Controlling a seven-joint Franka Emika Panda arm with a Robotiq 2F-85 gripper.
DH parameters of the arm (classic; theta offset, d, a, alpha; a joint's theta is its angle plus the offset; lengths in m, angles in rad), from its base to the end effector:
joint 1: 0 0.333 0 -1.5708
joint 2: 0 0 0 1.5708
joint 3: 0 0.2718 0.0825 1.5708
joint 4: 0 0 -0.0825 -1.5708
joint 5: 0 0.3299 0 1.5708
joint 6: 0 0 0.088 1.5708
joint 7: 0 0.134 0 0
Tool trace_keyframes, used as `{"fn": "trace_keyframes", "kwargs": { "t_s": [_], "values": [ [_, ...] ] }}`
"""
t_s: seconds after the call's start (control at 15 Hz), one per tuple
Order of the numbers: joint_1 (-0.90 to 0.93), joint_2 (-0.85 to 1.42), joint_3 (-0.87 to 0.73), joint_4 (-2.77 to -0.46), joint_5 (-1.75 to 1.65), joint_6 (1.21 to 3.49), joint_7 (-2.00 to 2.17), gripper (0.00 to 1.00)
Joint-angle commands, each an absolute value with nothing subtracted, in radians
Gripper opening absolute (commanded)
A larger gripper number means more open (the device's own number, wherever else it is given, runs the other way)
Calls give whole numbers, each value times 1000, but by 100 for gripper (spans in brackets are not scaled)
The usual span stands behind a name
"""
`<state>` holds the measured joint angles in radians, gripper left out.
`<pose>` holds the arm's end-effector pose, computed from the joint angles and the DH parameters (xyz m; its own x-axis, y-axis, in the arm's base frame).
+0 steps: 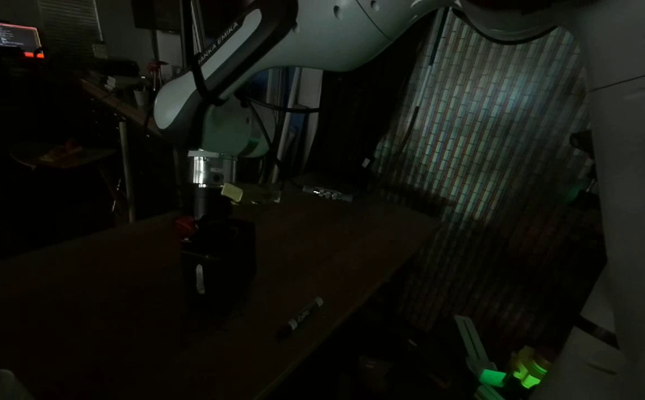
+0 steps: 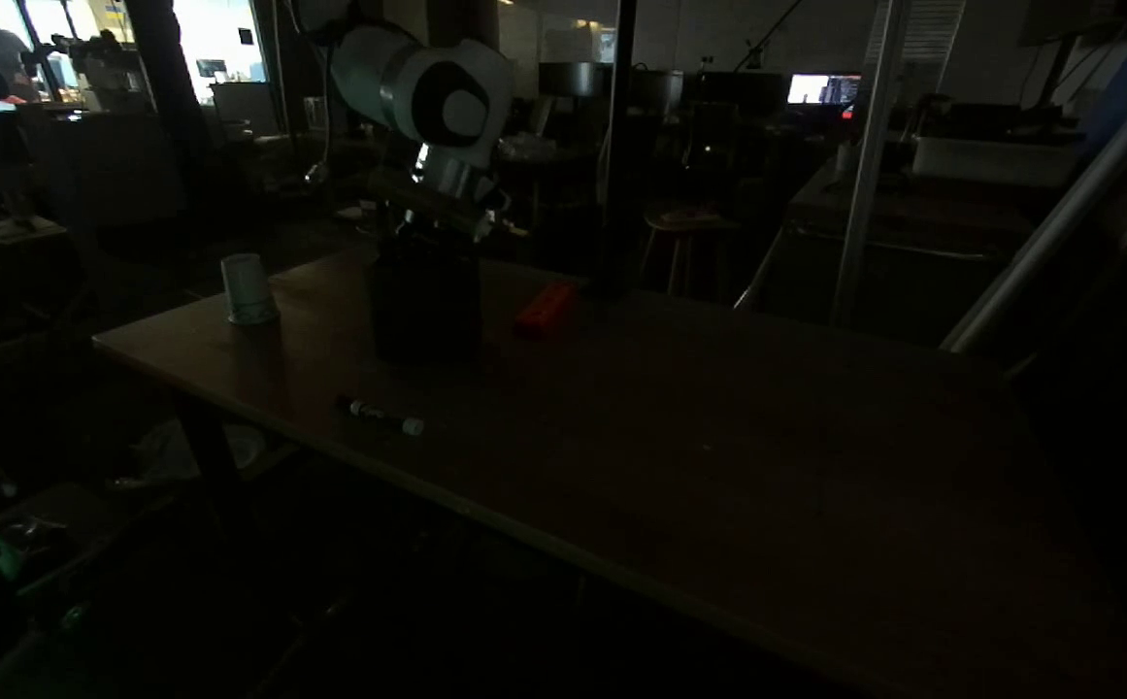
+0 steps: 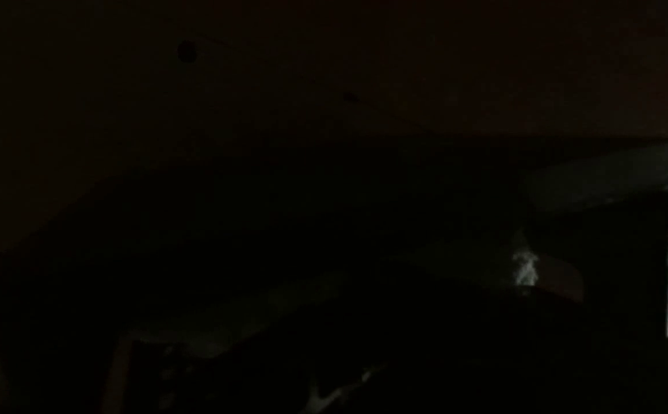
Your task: Pick up the cloth and put it in the box
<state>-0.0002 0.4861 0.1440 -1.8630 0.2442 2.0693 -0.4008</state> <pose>0.5347 0.0950 0.2142 0.8991 0.4018 -0.1737 0.3308 -0.8835 -0.3316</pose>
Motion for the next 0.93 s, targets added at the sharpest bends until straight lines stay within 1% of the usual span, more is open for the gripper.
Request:
{"fn": "trace_keyframes", "kwargs": {
  "t_s": [0.0, 0.4, 0.87],
  "values": [
    [-28, 538, 171, -1851, 313, 2069, -438, 0],
    [-45, 507, 172, -1879, 361, 2067, -454, 0],
    [-32, 364, 154, -1946, 323, 2069, -428, 0]
  ]
}}
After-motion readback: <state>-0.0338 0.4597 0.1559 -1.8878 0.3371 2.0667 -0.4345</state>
